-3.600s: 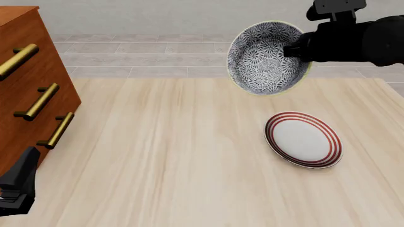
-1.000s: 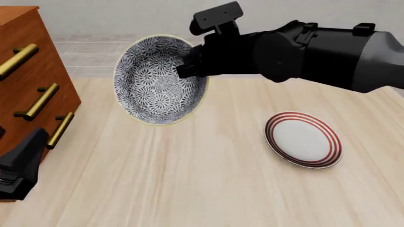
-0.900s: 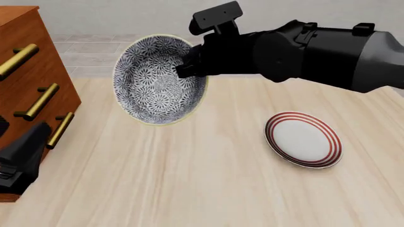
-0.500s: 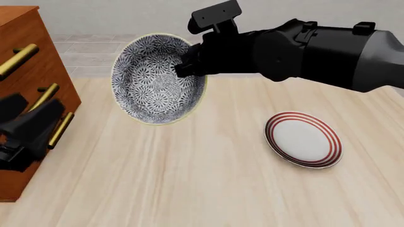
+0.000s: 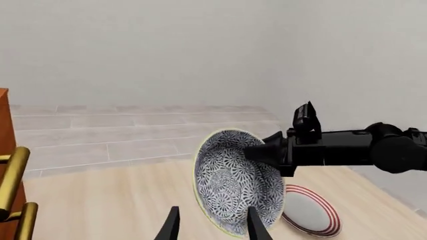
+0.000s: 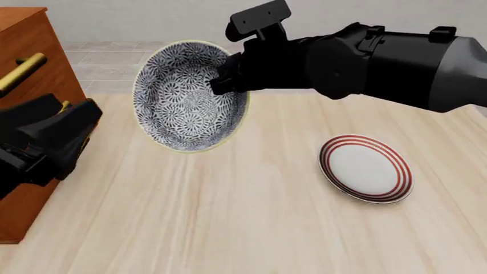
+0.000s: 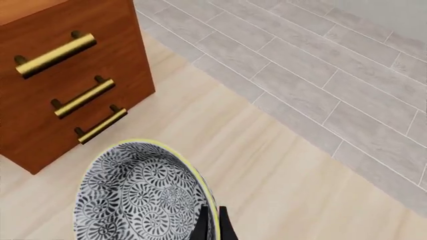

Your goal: Put the bowl on top of the cabinet.

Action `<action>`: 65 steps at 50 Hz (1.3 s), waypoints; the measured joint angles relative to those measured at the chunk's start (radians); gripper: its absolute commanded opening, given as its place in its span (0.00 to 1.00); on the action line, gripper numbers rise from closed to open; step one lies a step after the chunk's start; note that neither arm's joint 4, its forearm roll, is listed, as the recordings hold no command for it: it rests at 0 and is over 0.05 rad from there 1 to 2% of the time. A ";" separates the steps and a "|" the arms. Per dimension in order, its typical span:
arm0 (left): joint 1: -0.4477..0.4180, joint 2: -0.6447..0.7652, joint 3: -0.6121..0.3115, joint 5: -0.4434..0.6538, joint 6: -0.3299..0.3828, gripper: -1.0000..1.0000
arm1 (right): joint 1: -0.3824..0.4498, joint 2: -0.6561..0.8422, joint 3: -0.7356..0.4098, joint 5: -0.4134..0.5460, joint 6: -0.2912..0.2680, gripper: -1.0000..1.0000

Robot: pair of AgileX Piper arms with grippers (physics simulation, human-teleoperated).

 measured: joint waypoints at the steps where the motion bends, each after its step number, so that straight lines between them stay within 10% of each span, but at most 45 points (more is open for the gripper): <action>1: -0.003 0.006 -0.003 -0.004 0.000 1.00 | 0.001 0.000 0.000 0.000 0.000 0.00; 65: 0.004 0.394 -0.047 -0.239 -0.035 1.00 | 0.021 -0.025 0.025 -0.007 0.000 0.00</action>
